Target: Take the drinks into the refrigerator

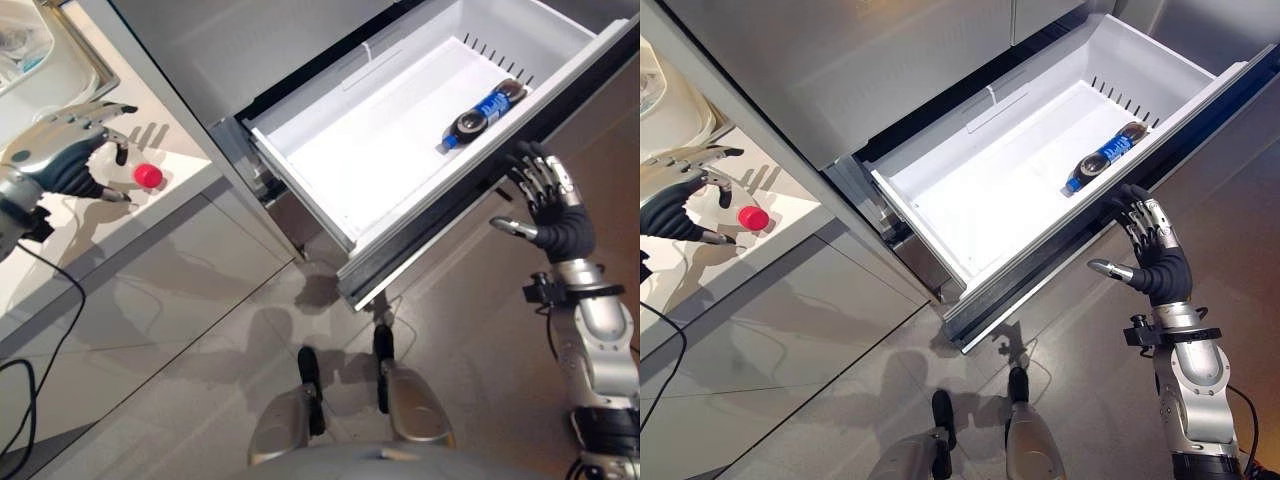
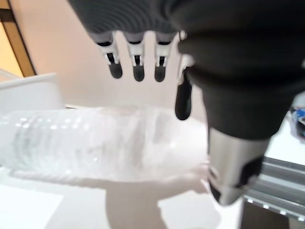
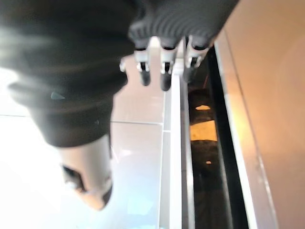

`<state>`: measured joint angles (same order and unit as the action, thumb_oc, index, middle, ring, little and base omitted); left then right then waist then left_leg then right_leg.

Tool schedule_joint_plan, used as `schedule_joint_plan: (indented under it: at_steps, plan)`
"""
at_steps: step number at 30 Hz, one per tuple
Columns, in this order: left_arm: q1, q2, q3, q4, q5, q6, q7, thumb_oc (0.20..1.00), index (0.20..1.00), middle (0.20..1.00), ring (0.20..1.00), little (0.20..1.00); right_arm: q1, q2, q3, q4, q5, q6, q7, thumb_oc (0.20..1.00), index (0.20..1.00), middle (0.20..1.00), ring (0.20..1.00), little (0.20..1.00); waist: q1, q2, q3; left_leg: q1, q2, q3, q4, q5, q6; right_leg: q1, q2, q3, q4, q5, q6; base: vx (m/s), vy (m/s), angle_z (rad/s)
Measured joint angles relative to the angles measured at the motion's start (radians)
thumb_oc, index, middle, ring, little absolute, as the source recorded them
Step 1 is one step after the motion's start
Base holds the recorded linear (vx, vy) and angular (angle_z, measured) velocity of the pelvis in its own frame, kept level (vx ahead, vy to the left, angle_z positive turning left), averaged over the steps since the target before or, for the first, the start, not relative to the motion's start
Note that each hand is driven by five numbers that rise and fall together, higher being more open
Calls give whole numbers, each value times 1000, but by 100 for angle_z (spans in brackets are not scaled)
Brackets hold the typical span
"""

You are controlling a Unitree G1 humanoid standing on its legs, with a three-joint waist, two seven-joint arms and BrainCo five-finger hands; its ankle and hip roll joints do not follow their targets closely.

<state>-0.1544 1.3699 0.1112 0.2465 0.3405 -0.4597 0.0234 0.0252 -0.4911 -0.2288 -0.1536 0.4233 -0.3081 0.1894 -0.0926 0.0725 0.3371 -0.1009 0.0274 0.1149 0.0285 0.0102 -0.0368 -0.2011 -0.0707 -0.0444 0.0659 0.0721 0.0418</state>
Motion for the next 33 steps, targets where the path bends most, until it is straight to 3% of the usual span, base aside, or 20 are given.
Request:
schedule_joint_plan:
  at_steps: [13,18,33]
  plan:
    - [78,-36,112,4,-2,6,32,1000,1000,1000,1000,1000,0,-1,-3,0,0,0,0,1000,1000,1000,1000,1000,2,0,0,-1,0,-8,3,0,0,5,0,-7,0,-1,-1,0,0,1]
    - [78,-94,155,14,-19,13,61,1000,1000,1000,1000,1000,0,-2,-3,0,3,0,3,1000,1000,1000,1000,1000,0,1,-1,-1,0,-8,4,0,0,4,0,-7,0,-1,-1,0,0,0]
    - [50,-127,135,80,-35,27,103,1000,1000,1000,1000,1000,0,-34,1,0,4,1,4,1000,1000,1000,1000,1000,-7,-1,-5,-22,0,-7,18,-3,-3,-16,2,-4,9,-1,-1,0,0,0]
